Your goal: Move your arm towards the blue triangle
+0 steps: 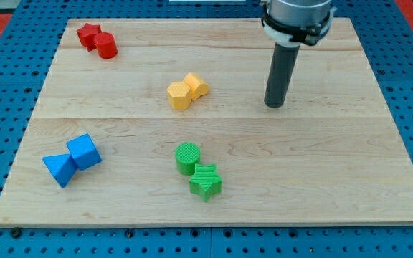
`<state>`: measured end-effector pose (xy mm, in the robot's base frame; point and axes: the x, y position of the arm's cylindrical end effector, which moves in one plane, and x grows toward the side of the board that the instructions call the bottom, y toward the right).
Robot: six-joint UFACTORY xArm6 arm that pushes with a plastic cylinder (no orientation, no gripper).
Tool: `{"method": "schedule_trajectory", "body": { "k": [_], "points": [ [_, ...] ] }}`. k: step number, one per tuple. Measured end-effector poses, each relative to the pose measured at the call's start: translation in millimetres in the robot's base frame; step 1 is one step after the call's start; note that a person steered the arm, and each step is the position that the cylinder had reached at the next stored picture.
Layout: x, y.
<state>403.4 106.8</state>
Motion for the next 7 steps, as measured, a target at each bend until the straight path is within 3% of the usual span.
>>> {"method": "schedule_trajectory", "body": {
  "k": [1,3,4,7],
  "points": [
    [-15,-4],
    [32,-30],
    [57,-82],
    [47,-304]
  ]
}}
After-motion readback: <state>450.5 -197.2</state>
